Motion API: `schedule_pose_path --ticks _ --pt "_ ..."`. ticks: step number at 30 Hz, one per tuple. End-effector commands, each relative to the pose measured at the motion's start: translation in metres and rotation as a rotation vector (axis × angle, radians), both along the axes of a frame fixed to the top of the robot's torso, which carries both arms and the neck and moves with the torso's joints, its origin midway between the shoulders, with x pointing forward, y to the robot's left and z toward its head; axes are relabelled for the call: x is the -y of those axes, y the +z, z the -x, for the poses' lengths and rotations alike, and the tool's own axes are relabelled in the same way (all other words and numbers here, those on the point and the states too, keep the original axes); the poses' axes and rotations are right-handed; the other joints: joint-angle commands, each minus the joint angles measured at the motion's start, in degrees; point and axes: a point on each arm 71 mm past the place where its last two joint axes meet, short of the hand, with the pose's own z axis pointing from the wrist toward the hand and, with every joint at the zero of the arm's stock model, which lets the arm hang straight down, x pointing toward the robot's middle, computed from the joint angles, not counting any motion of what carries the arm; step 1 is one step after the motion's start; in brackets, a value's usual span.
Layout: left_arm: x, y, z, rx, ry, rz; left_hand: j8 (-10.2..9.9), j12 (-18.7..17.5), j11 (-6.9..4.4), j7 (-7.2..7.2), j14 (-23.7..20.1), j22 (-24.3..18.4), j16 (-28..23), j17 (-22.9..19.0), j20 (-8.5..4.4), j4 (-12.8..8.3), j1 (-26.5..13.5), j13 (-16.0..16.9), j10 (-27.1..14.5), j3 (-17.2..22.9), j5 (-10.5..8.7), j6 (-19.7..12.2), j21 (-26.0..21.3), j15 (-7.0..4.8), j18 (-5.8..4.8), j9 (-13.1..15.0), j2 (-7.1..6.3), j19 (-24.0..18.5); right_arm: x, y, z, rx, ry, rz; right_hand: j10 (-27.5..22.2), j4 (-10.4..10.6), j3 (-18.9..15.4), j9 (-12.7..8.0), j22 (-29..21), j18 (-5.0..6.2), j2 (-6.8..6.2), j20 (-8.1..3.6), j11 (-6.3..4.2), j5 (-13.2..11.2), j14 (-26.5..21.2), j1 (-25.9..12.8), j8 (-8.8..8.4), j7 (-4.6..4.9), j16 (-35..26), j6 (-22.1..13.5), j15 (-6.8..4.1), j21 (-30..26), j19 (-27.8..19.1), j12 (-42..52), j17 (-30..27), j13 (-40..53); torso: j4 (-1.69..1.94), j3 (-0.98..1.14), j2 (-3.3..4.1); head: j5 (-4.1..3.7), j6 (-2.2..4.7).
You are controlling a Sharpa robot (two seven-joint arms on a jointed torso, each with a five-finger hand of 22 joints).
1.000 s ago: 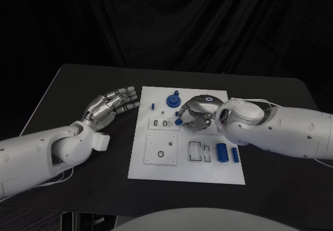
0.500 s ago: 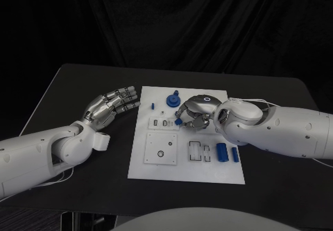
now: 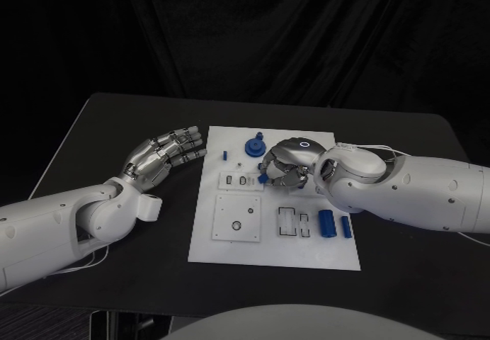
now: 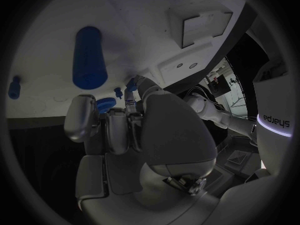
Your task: Assemble the parts on the task board
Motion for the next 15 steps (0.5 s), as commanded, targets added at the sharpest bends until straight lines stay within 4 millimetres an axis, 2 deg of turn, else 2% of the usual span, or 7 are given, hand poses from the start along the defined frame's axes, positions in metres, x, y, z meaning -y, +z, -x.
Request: schedule_pose_path --ticks 1,6,8,10,11,14,15 --pt "-0.001 0.008 0.002 0.09 0.017 0.071 -0.1 0.3 0.5 0.26 -0.2 0.0 0.2 0.1 0.01 0.0 -0.6 0.1 0.0 0.4 -0.07 0.1 0.3 0.37 -0.89 0.1 -0.04 0.3 0.0 0.004 0.001 0.045 0.005 -0.043 2.5 -0.4 0.0 0.8 9.2 -0.02 0.89 -0.19 -0.32 0.5 2.9 0.4 0.5 -0.42 0.3 1.1 -0.5 0.3 0.3 0.4 8.7 10.7 -0.01 -0.02 0.0 0.19 0.04" --pt "0.0 0.008 0.004 0.09 0.018 0.072 0.0 0.4 0.53 0.27 -0.1 0.0 0.4 0.1 0.02 0.0 -0.6 0.1 0.1 0.5 -0.03 0.4 0.3 0.4 -0.9 0.1 -0.07 0.3 0.001 0.008 0.003 0.08 0.007 -0.083 2.6 -0.6 -0.2 1.1 9.3 -0.12 0.51 -0.05 0.16 1.6 3.0 0.1 0.82 -0.34 0.4 1.6 -0.19 0.6 0.5 0.4 8.8 10.8 -0.01 -0.02 -0.01 0.52 0.26" --pt "0.002 0.009 0.005 0.088 0.017 0.072 0.1 0.7 0.78 0.36 0.4 0.1 1.1 0.2 0.06 -0.1 -0.7 0.2 0.4 0.8 0.08 0.7 0.7 0.59 -0.91 0.2 -0.26 0.9 0.003 0.01 0.005 0.088 0.009 -0.094 2.7 -0.9 -0.1 1.5 9.3 -0.16 0.13 0.25 0.59 4.8 3.0 -0.2 1.02 -0.14 0.5 2.0 0.18 0.7 0.6 0.4 8.9 10.9 -0.02 -0.01 -0.02 0.67 0.59" --pt "0.003 0.009 0.006 0.087 0.017 0.072 0.3 1.5 1.17 0.61 2.0 0.7 3.0 0.5 0.05 0.0 -0.8 0.3 1.0 1.4 0.17 1.1 2.0 0.92 -0.93 0.2 -0.51 2.8 0.005 0.013 0.006 0.092 0.01 -0.098 2.7 -1.0 0.0 1.7 9.3 -0.16 -0.06 0.37 0.68 6.3 3.0 -0.3 1.01 -0.06 0.5 2.0 0.27 0.8 0.6 0.4 9.0 10.9 -0.02 -0.01 -0.04 0.69 0.74" --pt "0.004 0.009 0.007 0.086 0.018 0.071 0.4 2.1 1.42 0.82 4.2 1.0 5.7 1.0 0.01 0.2 -1.0 0.3 1.6 2.0 0.24 1.5 2.8 1.11 -0.97 0.2 -0.69 4.1 0.006 0.014 0.007 0.094 0.011 -0.1 2.7 -1.1 0.2 1.8 9.3 -0.15 -0.32 0.44 0.75 8.0 3.0 -0.5 0.95 0.01 0.5 1.9 0.32 0.8 0.6 0.4 8.9 10.9 -0.01 0.0 -0.03 0.7 0.86" --pt "0.006 0.01 0.009 0.085 0.02 0.07 0.6 4.0 2.16 1.21 9.9 2.6 11.6 2.3 -0.28 0.6 -1.2 0.7 4.6 3.3 0.33 2.5 6.1 1.18 -1.14 0.3 -1.28 8.4 0.008 0.018 0.009 0.098 0.016 -0.103 2.7 -1.1 0.6 2.0 9.4 -0.19 -0.7 0.55 0.88 10.5 3.0 -0.8 0.98 0.13 0.5 1.9 0.44 1.0 0.7 0.4 8.9 10.9 -0.04 0.03 -0.11 0.72 1.06" --pt "0.007 0.01 0.01 0.085 0.021 0.068 0.6 4.6 2.21 1.33 11.0 3.0 12.9 2.8 -0.4 0.7 -1.2 0.8 5.5 3.6 0.36 2.8 7.1 1.08 -1.13 0.3 -1.39 9.4 0.009 0.02 0.01 0.099 0.017 -0.104 2.7 -1.1 0.8 2.2 9.4 -0.2 -1.0 0.61 0.88 12.4 3.0 -1.2 1.03 0.17 0.4 2.0 0.48 1.1 0.7 0.4 8.9 10.9 -0.06 0.03 -0.18 0.76 1.18"
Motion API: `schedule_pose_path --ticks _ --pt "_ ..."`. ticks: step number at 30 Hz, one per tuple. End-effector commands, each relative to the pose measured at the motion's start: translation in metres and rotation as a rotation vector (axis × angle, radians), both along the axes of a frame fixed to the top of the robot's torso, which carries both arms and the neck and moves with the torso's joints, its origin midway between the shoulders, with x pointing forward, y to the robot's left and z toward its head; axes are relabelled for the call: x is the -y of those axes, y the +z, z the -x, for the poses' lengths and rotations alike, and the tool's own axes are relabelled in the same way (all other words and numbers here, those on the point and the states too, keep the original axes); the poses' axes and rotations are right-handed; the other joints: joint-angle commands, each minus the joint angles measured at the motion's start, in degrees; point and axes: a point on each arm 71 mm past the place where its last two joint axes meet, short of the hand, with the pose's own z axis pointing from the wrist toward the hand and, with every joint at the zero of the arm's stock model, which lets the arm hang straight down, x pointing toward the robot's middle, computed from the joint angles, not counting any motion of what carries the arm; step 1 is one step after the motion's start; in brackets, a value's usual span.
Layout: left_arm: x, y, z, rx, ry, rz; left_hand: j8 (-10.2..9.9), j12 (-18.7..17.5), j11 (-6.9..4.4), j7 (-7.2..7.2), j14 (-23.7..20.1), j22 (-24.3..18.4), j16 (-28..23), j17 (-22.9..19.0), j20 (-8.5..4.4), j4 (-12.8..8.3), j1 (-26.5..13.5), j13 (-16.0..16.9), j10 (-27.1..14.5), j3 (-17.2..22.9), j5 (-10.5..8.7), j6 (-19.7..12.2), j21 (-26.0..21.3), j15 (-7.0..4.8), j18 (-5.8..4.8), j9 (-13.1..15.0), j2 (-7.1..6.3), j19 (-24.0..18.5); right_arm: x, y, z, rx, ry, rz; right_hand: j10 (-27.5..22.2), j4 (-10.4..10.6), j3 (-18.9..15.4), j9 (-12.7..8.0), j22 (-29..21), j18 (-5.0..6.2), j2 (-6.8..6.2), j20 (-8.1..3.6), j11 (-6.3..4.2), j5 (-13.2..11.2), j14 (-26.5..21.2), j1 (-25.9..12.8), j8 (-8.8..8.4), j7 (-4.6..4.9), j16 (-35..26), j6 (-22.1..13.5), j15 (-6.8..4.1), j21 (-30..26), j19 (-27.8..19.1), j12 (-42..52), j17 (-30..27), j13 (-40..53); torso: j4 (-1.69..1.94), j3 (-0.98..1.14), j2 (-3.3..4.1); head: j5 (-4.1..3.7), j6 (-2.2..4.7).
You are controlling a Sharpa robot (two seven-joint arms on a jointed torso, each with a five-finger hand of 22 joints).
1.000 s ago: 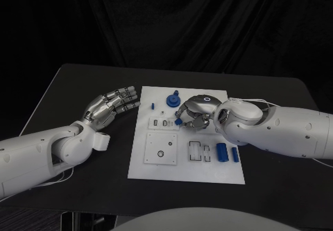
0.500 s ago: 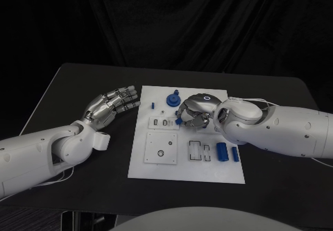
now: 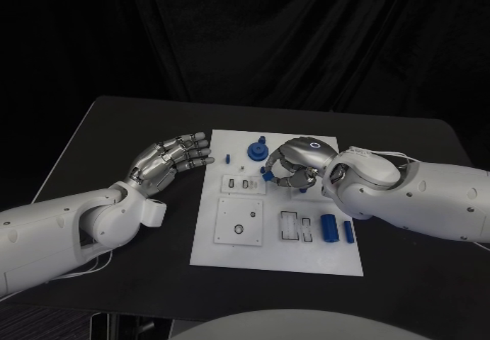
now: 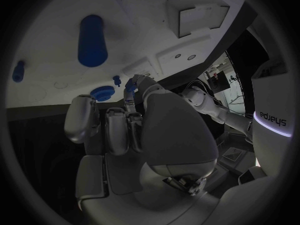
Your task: Assemble the parts on the task board
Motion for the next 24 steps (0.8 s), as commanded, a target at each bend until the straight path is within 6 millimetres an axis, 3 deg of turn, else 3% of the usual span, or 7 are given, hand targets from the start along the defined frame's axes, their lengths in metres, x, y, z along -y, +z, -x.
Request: schedule_pose_path --ticks 1,5,9,13,14,15,24 --pt "0.001 0.008 0.002 0.089 0.04 0.053 0.4 1.9 0.21 0.26 3.5 1.4 3.8 1.3 -0.32 0.2 -0.2 0.6 2.7 0.7 0.34 0.8 2.8 -0.25 -1.06 0.1 -0.5 3.1 0.0 0.008 0.003 0.04 0.018 -0.033 2.7 0.1 0.7 2.4 9.4 -0.2 -0.51 0.19 0.45 3.2 3.0 -1.1 1.04 -0.41 0.2 1.6 0.47 0.5 0.3 0.2 8.9 10.9 -0.03 0.04 -0.17 0.05 0.36" --pt "0.004 0.008 0.004 0.099 0.028 0.026 1.4 8.3 -1.29 1.41 11.9 6.5 16.2 7.3 -2.04 -0.3 0.2 3.5 11.5 0.9 0.47 4.3 12.0 -2.72 -0.23 0.4 -0.86 10.1 0.002 0.01 0.005 0.042 0.024 -0.035 2.7 0.1 1.2 3.1 9.5 -0.22 -1.02 0.15 0.28 5.7 3.0 -1.8 1.46 -0.57 0.2 1.8 0.36 0.6 0.3 0.2 8.9 10.9 0.05 0.02 -0.33 -0.11 0.77" --pt "0.009 0.008 0.006 0.112 0.005 -0.012 1.9 22.6 -6.38 2.33 15.8 21.2 41.2 22.1 -6.03 -0.4 -0.1 13.6 19.2 2.0 0.76 8.8 33.7 -7.36 -0.25 0.4 -1.81 9.8 0.001 0.01 0.005 0.037 0.03 -0.028 2.6 0.3 1.6 3.8 9.5 -0.22 -1.38 0.07 0.15 7.5 2.9 -2.4 1.83 -0.73 0.1 1.9 0.25 0.7 0.2 0.1 8.9 10.9 0.12 0.05 -0.68 -0.11 0.78" --pt "0.015 0.006 0.004 0.103 -0.017 -0.034 1.7 44.0 -8.16 2.71 39.2 34.4 59.1 54.3 -7.62 1.3 -1.7 44.1 33.3 6.2 0.8 12.6 52.5 -9.21 0.08 0.1 -3.72 5.7 0.001 0.009 0.004 0.03 0.032 -0.019 2.5 0.3 1.7 3.9 9.5 -0.21 -1.4 0.05 0.14 7.7 2.9 -2.5 1.88 -0.75 0.0 1.9 0.24 0.6 0.2 0.1 8.8 10.7 -0.02 0.14 -1.13 0.31 0.46" --pt "0.017 0.005 0.003 0.098 -0.024 -0.038 1.9 52.6 -8.61 2.45 58.2 47.5 61.7 74.5 -7.33 1.8 -2.1 68.5 55.8 7.4 0.67 13.9 60.5 -9.42 -1.4 0.2 -3.83 17.9 0.001 0.009 0.004 0.029 0.033 -0.017 2.5 0.3 1.7 4.0 9.5 -0.21 -1.4 0.05 0.14 7.7 2.9 -2.6 1.89 -0.75 0.0 1.9 0.24 0.6 0.2 0.1 8.8 10.7 -0.02 0.16 -1.24 0.35 0.36" --pt "0.019 0.004 0.003 0.09 -0.035 -0.043 2.1 55.3 -8.7 2.39 68.7 57.0 61.1 84.9 -7.33 2.2 -2.6 80.5 68.4 7.9 0.38 14.6 65.3 -9.34 -2.39 0.3 -3.9 28.4 0.0 0.009 0.004 0.028 0.033 -0.015 2.6 0.3 1.7 4.0 9.5 -0.21 -1.4 0.05 0.13 7.8 2.9 -2.6 1.9 -0.75 0.0 1.9 0.24 0.6 0.2 0.1 8.8 10.7 -0.03 0.17 -1.39 0.46 0.27" --pt "0.042 -0.007 -0.001 0.013 -0.193 -0.1 1.9 56.1 -9.17 2.08 68.7 75.1 61.1 84.9 -5.62 2.8 -4.8 85.7 74.2 8.2 -1.61 14.8 71.4 -9.98 -5.07 0.4 -4.14 52.1 -0.008 0.008 0.002 0.024 0.048 -0.01 2.6 0.3 1.9 4.5 9.5 -0.19 -1.4 -0.01 0.03 7.0 2.9 -2.7 2.23 -0.88 0.0 1.9 0.16 0.6 0.2 0.1 8.8 10.8 -0.01 0.38 -2.14 0.41 -0.57"
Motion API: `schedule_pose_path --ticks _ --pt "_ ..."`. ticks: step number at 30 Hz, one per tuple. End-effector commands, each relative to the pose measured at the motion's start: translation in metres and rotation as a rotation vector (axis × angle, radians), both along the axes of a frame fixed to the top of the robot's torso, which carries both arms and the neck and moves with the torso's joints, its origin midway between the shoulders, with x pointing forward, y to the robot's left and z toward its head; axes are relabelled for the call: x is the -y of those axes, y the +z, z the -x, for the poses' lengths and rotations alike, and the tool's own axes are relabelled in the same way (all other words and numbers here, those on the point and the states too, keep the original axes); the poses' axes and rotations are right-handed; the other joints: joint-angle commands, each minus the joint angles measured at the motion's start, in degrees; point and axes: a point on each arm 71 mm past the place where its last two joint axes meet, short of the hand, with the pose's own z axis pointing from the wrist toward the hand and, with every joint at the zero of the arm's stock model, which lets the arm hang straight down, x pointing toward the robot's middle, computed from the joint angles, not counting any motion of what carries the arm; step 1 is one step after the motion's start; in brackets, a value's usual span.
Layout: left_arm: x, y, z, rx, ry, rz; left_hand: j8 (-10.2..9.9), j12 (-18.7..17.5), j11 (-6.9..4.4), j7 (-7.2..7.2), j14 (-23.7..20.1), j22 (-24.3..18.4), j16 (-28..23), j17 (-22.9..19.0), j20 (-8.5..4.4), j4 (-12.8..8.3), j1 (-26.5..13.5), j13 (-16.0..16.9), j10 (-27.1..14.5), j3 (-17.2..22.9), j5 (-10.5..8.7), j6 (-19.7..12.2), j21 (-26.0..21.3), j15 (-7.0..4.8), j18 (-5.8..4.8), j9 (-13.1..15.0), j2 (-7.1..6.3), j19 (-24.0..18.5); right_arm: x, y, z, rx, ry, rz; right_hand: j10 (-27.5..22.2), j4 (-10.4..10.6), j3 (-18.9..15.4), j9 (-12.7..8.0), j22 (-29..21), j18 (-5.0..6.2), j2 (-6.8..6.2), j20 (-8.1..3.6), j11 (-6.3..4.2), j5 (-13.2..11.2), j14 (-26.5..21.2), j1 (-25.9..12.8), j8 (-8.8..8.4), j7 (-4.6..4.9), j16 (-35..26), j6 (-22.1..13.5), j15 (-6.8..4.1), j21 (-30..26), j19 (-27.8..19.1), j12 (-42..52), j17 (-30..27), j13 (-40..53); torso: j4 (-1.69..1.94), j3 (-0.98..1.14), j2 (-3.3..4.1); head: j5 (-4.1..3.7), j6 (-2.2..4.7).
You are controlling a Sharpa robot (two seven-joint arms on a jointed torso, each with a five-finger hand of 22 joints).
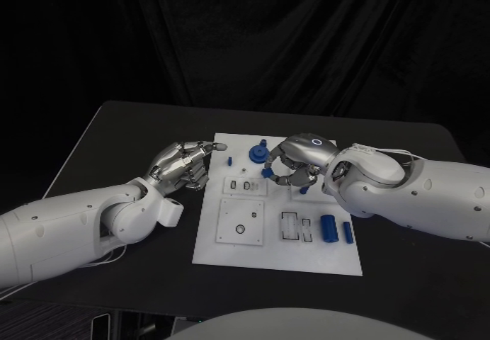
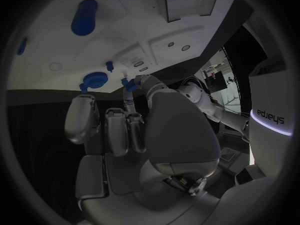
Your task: Assemble the parts on the task board
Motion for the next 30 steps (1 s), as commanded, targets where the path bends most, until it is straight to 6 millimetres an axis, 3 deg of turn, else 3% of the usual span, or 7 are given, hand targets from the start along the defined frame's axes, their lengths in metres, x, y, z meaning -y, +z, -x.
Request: schedule_pose_path --ticks 1,10,19,23,24,25,30 --pt "0.013 -0.006 0.002 -0.048 -0.125 -0.039 -0.1 0.2 -0.13 -0.04 6.2 7.8 0.2 15.0 0.27 0.7 -0.9 15.0 6.2 -0.3 -0.55 -0.1 0.3 -0.21 -0.58 0.0 -0.04 1.6 -0.004 0.0 0.0 0.004 0.017 0.006 2.6 -0.1 0.4 4.5 9.5 -0.19 0.28 -0.1 0.03 -0.5 2.9 0.4 2.23 -1.39 0.0 1.4 0.16 0.1 0.1 0.1 8.8 10.8 0.07 0.05 -0.4 -0.12 -0.32" --pt "0.029 -0.016 0.003 -0.145 -0.249 -0.08 -1.2 0.2 0.19 0.31 6.2 7.8 0.2 15.0 0.71 2.2 -2.4 15.0 6.2 -1.2 -2.7 -1.3 0.3 0.08 -0.55 -0.1 -0.22 1.7 -0.01 0.0 -0.001 0.008 0.028 0.003 2.5 -0.2 0.5 4.9 9.4 -0.17 0.3 -0.13 -0.01 -1.0 2.9 0.3 2.41 -1.44 0.0 1.3 0.11 0.0 0.1 0.1 8.8 10.7 0.09 0.07 -0.64 0.11 -0.88" --pt "0.037 -0.024 0.004 -0.19 -0.33 -0.114 -3.1 0.2 0.41 0.65 6.2 7.5 0.2 15.0 1.09 4.4 -3.6 15.0 6.2 -3.0 -6.85 -3.0 0.1 0.38 -0.44 -0.3 -0.32 1.2 -0.012 0.0 -0.001 0.006 0.03 0.003 2.5 -0.2 0.6 5.2 9.4 -0.15 0.35 -0.17 -0.05 -1.7 2.9 0.2 2.52 -1.47 -0.1 1.1 0.08 -0.1 0.0 0.0 8.7 10.7 0.17 0.11 -0.48 -0.02 -0.89" --pt "0.039 -0.026 0.004 -0.166 -0.351 -0.151 -4.2 0.2 0.2 0.51 6.2 7.3 0.2 15.0 1.03 8.0 -5.3 15.0 6.2 -5.7 -8.91 -3.4 0.0 0.25 -0.37 -0.2 0.16 0.9 -0.013 0.0 -0.001 0.005 0.031 0.005 2.6 -0.3 0.7 5.5 9.4 -0.15 0.39 -0.2 -0.06 -2.3 2.9 0.2 2.61 -1.47 -0.1 1.0 0.07 -0.1 0.0 0.1 8.7 10.7 0.21 0.18 -0.48 -0.04 -0.86" --pt "0.039 -0.027 0.004 -0.161 -0.358 -0.162 -4.6 0.2 0.13 0.41 6.2 7.2 0.2 15.0 0.94 9.4 -5.4 15.0 6.2 -6.7 -10.56 -3.4 0.0 0.15 -0.35 -0.1 0.71 0.8 -0.013 0.0 -0.001 0.004 0.032 0.006 2.6 -0.3 0.7 5.6 9.4 -0.15 0.4 -0.2 -0.05 -2.5 2.9 0.2 2.64 -1.47 -0.1 0.9 0.07 -0.1 0.0 0.1 8.7 10.7 0.18 0.18 -0.48 -0.06 -0.85" --pt "0.039 -0.027 0.004 -0.161 -0.358 -0.162 -5.0 0.2 0.03 0.39 6.2 7.2 0.2 15.0 0.89 10.0 -5.2 15.0 6.2 -7.2 -11.72 -3.6 0.0 0.1 -0.33 -0.2 0.95 0.7 -0.013 0.0 -0.001 0.004 0.032 0.006 2.6 -0.3 0.7 5.6 9.4 -0.15 0.4 -0.2 -0.05 -2.5 2.9 0.2 2.64 -1.47 -0.1 0.9 0.07 -0.1 0.0 0.1 8.7 10.7 0.18 0.18 -0.48 -0.06 -0.85" --pt "0.042 -0.029 0.003 -0.155 -0.371 -0.184 -5.6 0.2 -0.09 0.31 6.2 7.0 0.2 15.0 0.78 10.8 -5.0 15.0 6.2 -8.2 -13.06 -4.3 -0.1 -0.03 -0.28 -0.2 1.36 0.5 -0.016 0.0 -0.001 0.002 0.038 0.007 2.6 -0.3 0.8 5.7 9.4 -0.15 0.42 -0.2 -0.05 -2.8 2.9 0.1 2.68 -1.48 -0.1 0.9 0.07 -0.1 0.0 0.1 8.7 10.7 0.08 0.12 -0.52 0.04 -0.89"
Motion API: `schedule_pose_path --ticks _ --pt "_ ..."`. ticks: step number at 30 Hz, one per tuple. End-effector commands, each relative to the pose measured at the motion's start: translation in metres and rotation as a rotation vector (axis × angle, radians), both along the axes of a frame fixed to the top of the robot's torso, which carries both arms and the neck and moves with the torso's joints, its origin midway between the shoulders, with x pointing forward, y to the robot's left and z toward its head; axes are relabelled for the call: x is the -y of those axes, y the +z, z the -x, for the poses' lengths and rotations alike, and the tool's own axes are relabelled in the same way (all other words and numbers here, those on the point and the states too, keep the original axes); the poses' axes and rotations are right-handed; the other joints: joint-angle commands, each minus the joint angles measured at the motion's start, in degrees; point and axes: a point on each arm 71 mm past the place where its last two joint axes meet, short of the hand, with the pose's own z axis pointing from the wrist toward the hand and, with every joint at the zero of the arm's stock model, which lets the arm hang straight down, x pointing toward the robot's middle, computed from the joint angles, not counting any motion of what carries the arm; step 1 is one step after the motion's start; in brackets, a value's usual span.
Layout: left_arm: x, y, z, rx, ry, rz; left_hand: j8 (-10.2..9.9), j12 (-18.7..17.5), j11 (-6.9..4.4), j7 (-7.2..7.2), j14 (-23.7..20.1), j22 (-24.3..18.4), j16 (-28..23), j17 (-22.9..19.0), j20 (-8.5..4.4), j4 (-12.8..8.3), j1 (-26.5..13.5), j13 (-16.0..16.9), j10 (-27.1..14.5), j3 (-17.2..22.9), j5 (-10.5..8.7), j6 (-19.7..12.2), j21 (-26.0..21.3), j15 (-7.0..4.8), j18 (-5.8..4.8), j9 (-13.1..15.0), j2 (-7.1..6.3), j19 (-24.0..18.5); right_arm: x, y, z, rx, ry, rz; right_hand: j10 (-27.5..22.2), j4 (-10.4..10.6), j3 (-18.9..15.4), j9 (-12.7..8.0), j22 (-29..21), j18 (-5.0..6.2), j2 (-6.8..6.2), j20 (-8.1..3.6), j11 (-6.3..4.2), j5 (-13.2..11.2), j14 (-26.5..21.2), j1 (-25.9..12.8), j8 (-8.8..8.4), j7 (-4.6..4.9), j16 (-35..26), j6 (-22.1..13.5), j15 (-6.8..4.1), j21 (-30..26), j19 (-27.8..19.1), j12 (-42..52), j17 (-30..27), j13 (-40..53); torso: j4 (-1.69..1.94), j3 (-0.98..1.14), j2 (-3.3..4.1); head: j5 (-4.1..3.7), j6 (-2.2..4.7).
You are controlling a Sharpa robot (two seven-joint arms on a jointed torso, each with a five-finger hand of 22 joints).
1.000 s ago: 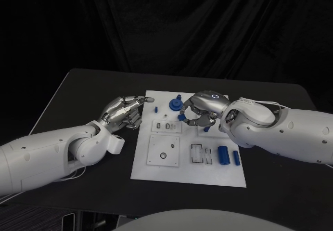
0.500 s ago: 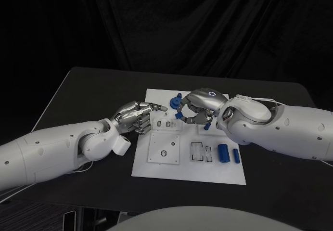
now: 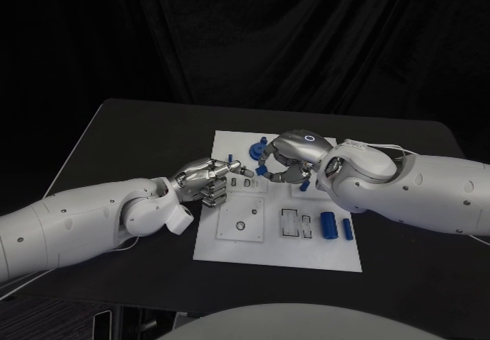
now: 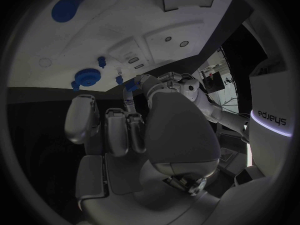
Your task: Assemble the parts on the task board
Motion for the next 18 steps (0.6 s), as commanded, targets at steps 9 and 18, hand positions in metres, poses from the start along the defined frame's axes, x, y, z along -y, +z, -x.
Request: schedule_pose_path --ticks 9,18 --pt "0.0067 -0.0027 0.0025 0.017 -0.059 -0.027 -1.6 0.2 -0.59 -0.1 6.0 6.6 0.2 15.1 -0.34 0.4 1.0 15.1 6.0 -1.1 -1.69 -3.4 -0.2 -0.45 -0.19 -0.2 1.03 -1.2 -0.0062 0.0006 0.0023 0.0 0.028 0.006 2.5 0.1 0.5 5.7 9.4 -0.12 0.51 -0.21 -0.05 -0.5 2.9 0.1 2.43 -1.47 -0.1 0.9 0.07 -0.2 0.0 0.0 8.7 10.6 0.03 -0.06 -0.07 -0.06 -0.13" --pt "0.006 -0.003 0.0023 0.019 -0.053 -0.031 -2.1 0.2 -0.67 -0.15 6.0 6.1 0.2 15.1 -0.44 0.2 1.5 15.1 6.0 -1.3 -1.77 -4.3 -0.4 -0.54 -0.04 -0.2 1.09 -2.0 -0.0077 0.001 0.0047 -0.001 0.045 0.003 2.3 0.1 0.5 5.9 9.3 -0.07 0.5 -0.21 -0.07 -0.3 2.7 0.0 2.48 -1.49 -0.5 0.9 0.06 -0.5 -0.1 -0.1 8.4 10.4 0.03 -0.07 -0.09 0.0 -0.32"
